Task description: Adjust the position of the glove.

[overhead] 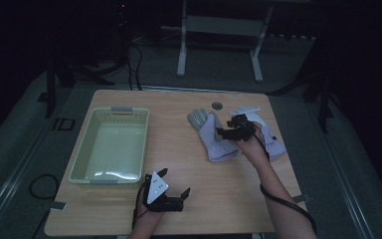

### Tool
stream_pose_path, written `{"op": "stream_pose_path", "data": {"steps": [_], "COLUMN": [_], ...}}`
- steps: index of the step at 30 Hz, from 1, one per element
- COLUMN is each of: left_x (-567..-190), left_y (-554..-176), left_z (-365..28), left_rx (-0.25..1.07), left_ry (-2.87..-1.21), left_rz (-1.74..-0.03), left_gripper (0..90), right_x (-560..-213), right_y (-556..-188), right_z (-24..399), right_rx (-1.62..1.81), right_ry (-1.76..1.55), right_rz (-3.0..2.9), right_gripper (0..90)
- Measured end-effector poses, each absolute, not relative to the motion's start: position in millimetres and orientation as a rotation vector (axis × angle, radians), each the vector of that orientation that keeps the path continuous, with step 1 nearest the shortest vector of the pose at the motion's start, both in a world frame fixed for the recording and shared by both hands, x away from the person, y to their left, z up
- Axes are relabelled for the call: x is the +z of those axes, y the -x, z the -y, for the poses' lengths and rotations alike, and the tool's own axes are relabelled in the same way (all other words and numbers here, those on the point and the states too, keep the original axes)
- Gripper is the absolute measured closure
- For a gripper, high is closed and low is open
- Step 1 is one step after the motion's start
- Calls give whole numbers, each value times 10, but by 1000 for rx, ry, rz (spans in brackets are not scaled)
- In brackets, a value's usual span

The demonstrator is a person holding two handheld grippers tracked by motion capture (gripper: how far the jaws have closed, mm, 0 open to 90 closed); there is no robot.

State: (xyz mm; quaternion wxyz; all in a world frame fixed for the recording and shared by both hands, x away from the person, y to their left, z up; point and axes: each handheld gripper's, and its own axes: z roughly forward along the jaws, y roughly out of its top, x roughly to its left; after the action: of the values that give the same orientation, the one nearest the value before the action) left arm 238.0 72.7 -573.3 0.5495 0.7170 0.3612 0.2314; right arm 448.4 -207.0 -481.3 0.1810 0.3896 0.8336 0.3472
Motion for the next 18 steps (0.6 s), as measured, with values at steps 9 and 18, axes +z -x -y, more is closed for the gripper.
{"op": "stream_pose_path", "data": {"steps": [9, 18], "left_x": [-5734, -5734], "left_y": [-2382, -2388], "left_z": [-730, -737], "left_rx": [545, 541], "left_ry": [-1698, -1697], "left_rz": [-855, -860], "left_gripper": [1, 1], "right_x": [-5039, -5403], "right_y": [-4712, -4786], "right_z": [1986, 1934], "right_rx": [916, 780], "right_ry": [-1195, -1205], "right_rz": [-2374, -2417], "right_gripper": [459, 474]}}
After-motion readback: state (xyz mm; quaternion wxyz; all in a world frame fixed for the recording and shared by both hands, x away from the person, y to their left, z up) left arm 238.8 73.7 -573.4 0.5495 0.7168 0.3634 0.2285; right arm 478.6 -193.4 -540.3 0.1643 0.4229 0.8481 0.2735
